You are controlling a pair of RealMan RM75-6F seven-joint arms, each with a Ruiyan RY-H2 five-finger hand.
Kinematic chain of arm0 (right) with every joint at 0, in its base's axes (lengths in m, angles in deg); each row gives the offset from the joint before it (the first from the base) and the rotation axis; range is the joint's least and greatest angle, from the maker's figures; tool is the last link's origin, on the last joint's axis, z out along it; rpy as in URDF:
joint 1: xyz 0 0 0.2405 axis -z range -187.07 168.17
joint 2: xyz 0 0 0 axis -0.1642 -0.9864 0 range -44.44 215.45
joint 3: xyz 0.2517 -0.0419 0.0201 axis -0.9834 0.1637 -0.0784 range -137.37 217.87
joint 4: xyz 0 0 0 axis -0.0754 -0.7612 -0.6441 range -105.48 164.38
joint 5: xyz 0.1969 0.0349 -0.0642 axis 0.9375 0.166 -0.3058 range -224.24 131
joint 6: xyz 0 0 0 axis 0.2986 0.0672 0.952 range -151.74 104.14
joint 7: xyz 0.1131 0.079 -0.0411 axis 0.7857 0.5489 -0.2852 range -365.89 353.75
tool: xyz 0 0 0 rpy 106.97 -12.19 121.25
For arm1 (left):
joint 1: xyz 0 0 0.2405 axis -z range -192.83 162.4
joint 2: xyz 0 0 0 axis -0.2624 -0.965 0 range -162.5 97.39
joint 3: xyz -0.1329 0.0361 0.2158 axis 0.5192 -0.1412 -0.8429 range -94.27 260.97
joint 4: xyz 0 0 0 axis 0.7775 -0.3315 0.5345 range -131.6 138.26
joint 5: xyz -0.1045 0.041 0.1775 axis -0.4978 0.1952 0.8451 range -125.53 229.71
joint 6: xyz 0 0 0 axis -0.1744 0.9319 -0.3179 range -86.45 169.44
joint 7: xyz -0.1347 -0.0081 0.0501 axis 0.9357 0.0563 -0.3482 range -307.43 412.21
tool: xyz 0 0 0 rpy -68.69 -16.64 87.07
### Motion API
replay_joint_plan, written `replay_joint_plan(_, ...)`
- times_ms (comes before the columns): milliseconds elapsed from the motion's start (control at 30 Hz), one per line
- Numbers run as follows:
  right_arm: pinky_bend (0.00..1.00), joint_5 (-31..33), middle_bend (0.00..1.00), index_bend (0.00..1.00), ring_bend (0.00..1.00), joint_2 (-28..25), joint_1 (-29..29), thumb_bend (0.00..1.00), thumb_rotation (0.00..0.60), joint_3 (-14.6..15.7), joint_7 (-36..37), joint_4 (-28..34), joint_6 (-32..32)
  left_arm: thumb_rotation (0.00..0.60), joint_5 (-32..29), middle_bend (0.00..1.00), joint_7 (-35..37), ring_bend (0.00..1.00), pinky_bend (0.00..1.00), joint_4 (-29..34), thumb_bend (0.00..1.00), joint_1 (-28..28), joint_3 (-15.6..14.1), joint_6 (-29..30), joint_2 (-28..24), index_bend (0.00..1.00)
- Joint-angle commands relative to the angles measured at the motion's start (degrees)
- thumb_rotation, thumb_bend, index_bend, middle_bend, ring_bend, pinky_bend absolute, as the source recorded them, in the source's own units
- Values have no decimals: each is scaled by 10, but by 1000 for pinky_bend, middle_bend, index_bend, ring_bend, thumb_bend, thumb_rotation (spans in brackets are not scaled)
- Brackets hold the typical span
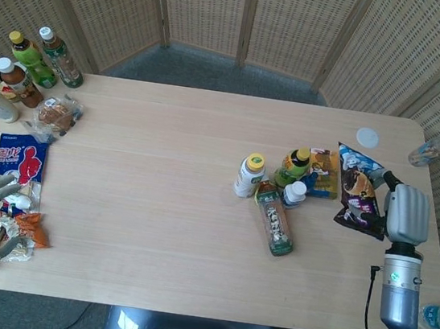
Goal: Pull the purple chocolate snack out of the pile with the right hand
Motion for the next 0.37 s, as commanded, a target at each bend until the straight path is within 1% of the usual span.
replay_joint_plan(33, 1000, -2, 803, 577, 806, -14, -3, 1, 600, -10, -1, 24, 8, 600, 1, 60, 3, 0, 0, -2, 346, -2, -1, 3, 0, 122)
replay_joint_plan(367, 1000, 6, 803, 579, 806, -23, -8, 0, 600, -5, -7, 42, 16, 600, 2, 60, 14, 0, 0, -12, 347, -8, -3, 12, 1, 123)
